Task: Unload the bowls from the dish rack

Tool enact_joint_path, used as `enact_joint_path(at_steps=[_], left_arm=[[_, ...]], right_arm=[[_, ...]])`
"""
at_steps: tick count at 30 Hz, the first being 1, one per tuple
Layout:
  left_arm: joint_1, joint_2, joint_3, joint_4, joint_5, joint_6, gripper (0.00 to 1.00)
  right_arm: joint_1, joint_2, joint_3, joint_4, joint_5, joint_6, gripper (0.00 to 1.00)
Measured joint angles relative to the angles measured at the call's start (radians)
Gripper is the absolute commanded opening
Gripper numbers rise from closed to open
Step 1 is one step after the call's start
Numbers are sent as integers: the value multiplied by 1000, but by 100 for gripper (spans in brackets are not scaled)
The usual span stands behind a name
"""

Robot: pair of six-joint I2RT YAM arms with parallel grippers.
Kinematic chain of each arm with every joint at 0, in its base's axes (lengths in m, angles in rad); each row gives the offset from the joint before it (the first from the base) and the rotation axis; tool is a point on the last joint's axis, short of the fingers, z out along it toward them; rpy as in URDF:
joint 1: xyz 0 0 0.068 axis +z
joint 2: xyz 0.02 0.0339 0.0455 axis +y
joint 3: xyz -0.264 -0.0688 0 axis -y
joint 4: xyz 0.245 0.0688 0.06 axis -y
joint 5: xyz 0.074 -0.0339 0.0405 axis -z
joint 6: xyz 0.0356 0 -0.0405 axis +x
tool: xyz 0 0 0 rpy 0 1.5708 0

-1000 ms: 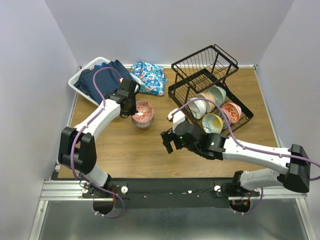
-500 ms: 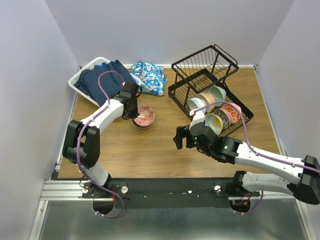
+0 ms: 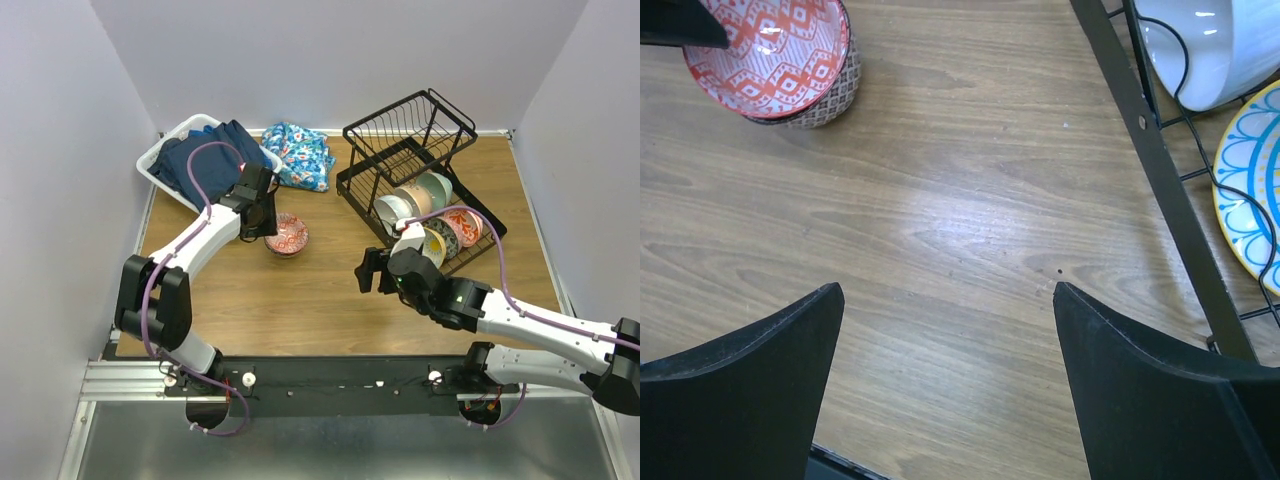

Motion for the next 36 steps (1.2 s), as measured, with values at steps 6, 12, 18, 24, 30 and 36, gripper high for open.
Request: enact_joint_path(at_steps=[6, 12, 18, 24, 30, 36], left_arm=[[1, -61, -24, 1, -13, 1, 38], [16, -67, -58, 14, -13, -6, 12], [25, -66, -65, 44, 8, -22, 0], [37, -57, -69, 55, 48, -32, 0], [48, -55, -81, 81, 105, -54, 0], [48, -45, -89, 105, 139, -67, 0]], right_arm=[[0, 0, 0, 0, 24, 3, 92], [0, 4, 0, 0, 32, 3, 92], [0, 14, 0, 0, 32, 3, 92], [0, 25, 0, 0, 33, 3, 92], [0, 31, 0, 0, 33, 3, 92], [0, 31, 0, 1, 34, 3, 92]])
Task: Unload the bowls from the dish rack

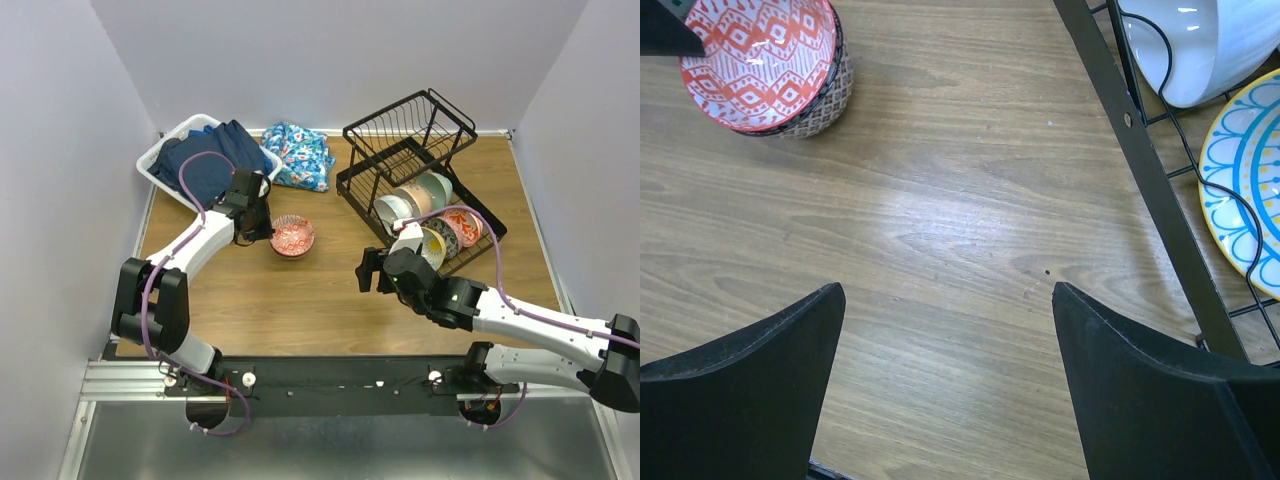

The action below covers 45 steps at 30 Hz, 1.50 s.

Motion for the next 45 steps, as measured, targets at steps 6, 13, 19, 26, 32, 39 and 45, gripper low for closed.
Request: enact_joint_path(at_steps=[6, 13, 19, 26, 32, 39, 45], left_arm=[[2, 2, -39, 61, 26, -12, 3], [6, -7, -72, 91, 42, -12, 43], [6, -76, -82, 48, 33, -3, 71], [6, -305, -103, 21, 3, 30, 91], [6, -516, -215, 7, -20, 85, 97], [6, -711, -362, 23, -27, 160, 99], [4, -799, -445, 65, -5, 182, 99]], right_arm=[[0, 0, 0, 2, 0, 0, 92], [-8, 2, 0, -2, 5, 0, 92], [-56, 2, 15, -50, 25, 3, 92], [-170, -18, 74, -174, 57, 3, 92], [-322, -34, 120, -245, 45, -19, 94], [-512, -30, 204, -309, -53, -80, 96], [-728, 14, 295, -338, -164, -142, 99]])
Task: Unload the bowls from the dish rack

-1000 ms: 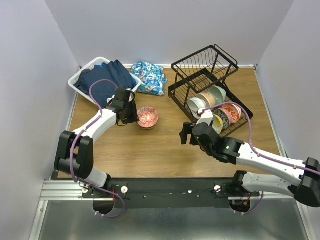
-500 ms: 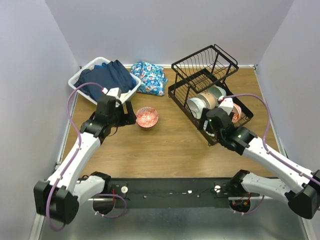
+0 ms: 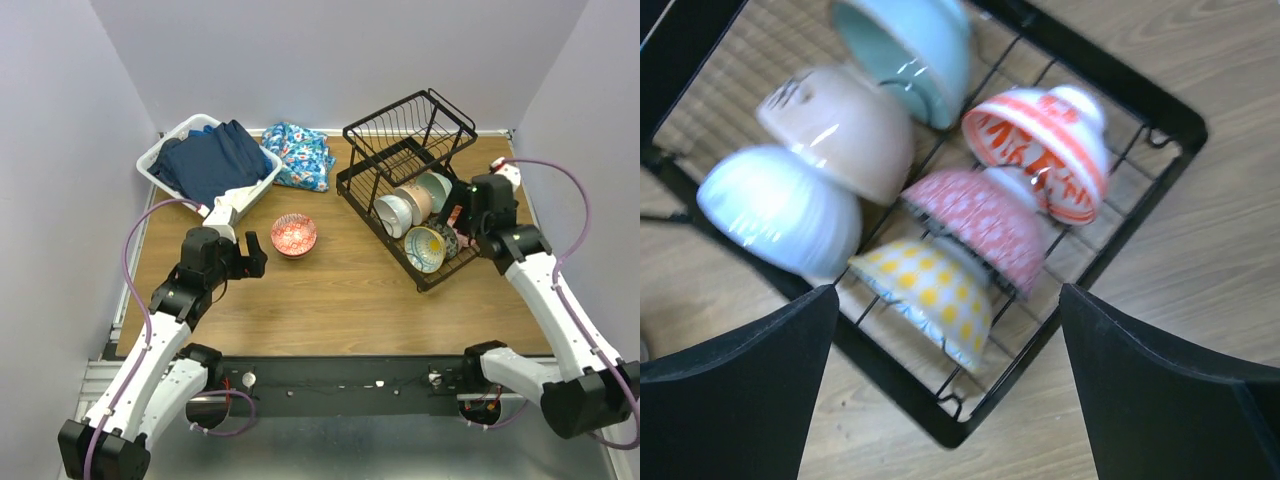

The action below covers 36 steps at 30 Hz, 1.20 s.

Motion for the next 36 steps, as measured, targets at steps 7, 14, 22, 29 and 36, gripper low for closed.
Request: enact_joint_path(at_steps=[7, 14, 22, 29, 36], left_arm=[[-43, -55, -44, 24, 0, 10, 99], [-92, -114, -47, 53, -22, 32, 99], [-111, -131, -49, 69, -46, 55, 99], [-111, -136, -53, 82, -51, 63, 99], [-111, -126, -53, 83, -51, 68, 99]], right_arm=[[-299, 148, 108, -3, -222, -92, 100], [-512, 317, 160, 7, -484, -208, 100], [-628, 436, 175, 46, -704, -364, 100], [-629, 533, 215, 49, -874, -522, 100], [-633, 644, 294, 40, -977, -643, 100]])
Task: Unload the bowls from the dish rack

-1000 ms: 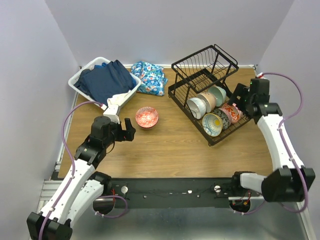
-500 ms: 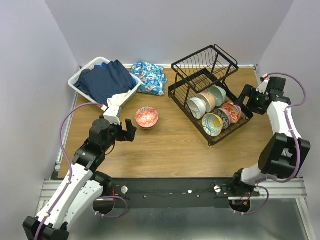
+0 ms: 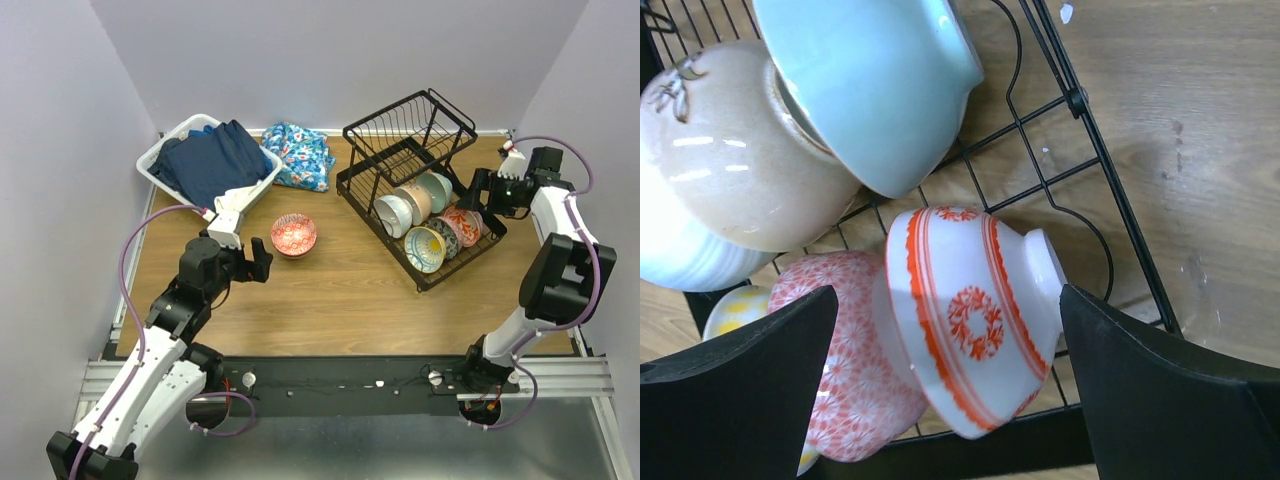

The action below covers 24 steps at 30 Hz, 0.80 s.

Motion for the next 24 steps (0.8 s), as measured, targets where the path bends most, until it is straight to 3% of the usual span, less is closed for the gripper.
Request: enact_joint_path(at_steps=[13, 24], left_arm=[[0, 26, 0, 7, 0, 8, 99], [0, 34, 0, 8, 0, 9, 99]], right_arm=[[-6, 119, 19, 0, -84, -71, 100], [-7, 148, 19, -4, -135, -93, 79]])
